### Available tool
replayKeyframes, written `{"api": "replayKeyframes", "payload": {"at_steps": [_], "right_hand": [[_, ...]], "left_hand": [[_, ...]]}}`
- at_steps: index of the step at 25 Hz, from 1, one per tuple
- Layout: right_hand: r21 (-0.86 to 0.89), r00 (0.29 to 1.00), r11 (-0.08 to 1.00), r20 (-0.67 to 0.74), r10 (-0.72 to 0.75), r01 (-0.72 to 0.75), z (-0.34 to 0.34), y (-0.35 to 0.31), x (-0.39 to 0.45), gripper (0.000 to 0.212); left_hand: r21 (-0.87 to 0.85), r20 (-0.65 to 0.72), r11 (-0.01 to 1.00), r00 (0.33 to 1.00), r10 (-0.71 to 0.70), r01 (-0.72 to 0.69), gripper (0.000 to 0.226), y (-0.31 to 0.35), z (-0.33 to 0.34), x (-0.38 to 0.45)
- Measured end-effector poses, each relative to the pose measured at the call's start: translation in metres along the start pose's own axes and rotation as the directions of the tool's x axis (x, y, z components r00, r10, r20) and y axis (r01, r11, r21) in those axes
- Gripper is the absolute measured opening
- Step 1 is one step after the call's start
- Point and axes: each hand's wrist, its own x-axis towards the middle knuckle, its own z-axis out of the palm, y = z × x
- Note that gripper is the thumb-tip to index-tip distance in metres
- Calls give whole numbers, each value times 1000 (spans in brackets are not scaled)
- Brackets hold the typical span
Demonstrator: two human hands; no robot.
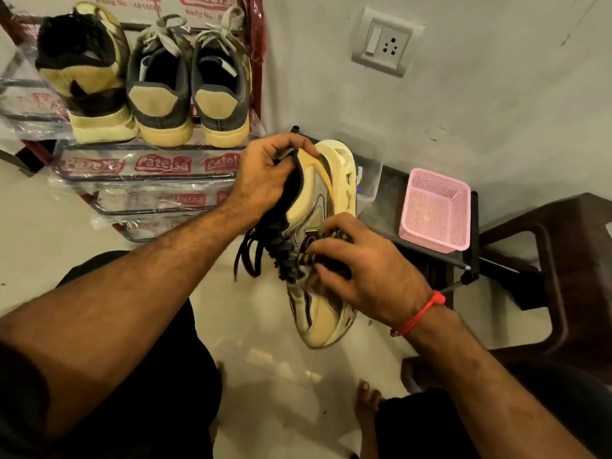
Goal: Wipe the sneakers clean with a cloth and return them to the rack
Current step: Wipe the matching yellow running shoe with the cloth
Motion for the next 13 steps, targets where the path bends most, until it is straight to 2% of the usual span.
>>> {"api": "replayKeyframes", "payload": {"at_steps": [2,5,7,10,13], "right_hand": [[-16,999,1000,-43,11,-11,-2,5,2,38],[-3,945,987,-289,152,-160,-16,21,9,30],[23,927,980,-322,194,-197,-19,24,9,29],[65,978,995,-190,90,-79,-9,13,4,30],[17,997,997,24,-75,75,0,4,-1,34]], "left_hand": [[18,79,999,996,33,-34,28,0,-3,0],[67,282,989,953,111,-135,26,-1,7,-10],[39,281,991,953,113,-129,23,0,11,-12],[-92,121,994,991,-49,61,19,6,4,-6],[-120,52,986,992,-113,119,23,5,-8,0]]}}
